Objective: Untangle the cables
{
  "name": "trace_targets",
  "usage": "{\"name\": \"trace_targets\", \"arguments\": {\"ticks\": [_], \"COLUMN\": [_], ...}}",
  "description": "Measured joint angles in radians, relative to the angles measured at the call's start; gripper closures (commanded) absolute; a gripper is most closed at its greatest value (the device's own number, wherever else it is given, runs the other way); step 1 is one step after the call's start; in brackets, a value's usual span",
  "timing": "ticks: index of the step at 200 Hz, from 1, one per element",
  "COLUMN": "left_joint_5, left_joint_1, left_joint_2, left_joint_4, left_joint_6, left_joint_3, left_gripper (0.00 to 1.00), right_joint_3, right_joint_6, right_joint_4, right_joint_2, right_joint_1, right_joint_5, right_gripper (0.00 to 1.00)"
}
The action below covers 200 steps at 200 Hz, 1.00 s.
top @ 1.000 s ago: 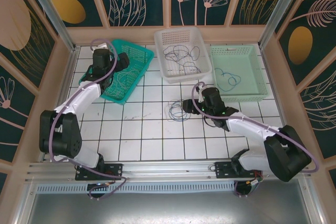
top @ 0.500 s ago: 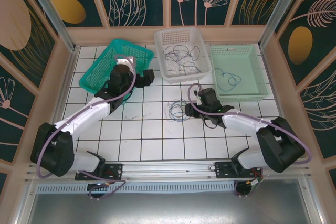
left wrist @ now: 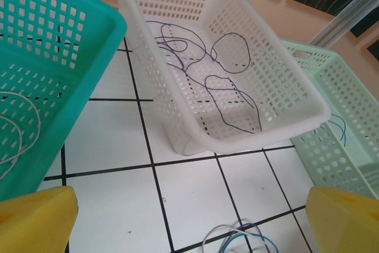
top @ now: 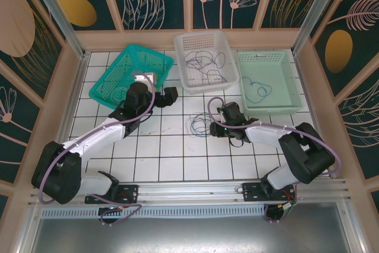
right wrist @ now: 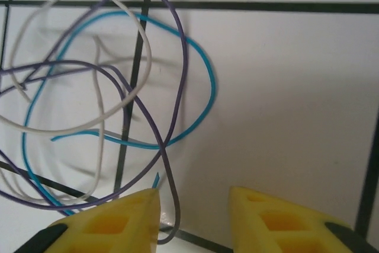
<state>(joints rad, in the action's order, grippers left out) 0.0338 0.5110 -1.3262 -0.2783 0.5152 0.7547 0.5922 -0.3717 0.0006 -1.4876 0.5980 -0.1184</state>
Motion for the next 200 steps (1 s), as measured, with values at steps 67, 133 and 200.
{"name": "trace_targets", "arguments": {"ticks": [67, 133, 200], "left_joint_5": [0.008, 0.046, 0.129], "left_joint_1": [0.0, 0.047, 0.089], "left_joint_2": [0.035, 0.003, -0.008], "left_joint_4": [-0.02, -0.056, -0.11], "left_joint_6": [0.007, 0.01, -0.013], "left_joint_3": [-0.021, -0.028, -0.027], "left_gripper": [0.02, 0.03, 0.08], "right_joint_3": [0.011, 0.013, 0.086], "right_joint_6": [0.011, 0.072, 0.15], "right_joint_4": [-0.01, -0.024, -0.075], "right_joint_2": [0.09, 0.365, 0.524], "right_joint_1": [0.021, 0.021, 0.022], "right_joint_5": [0.024, -0.037, -0.109], "right_gripper": [1.0, 1.0, 1.0]}}
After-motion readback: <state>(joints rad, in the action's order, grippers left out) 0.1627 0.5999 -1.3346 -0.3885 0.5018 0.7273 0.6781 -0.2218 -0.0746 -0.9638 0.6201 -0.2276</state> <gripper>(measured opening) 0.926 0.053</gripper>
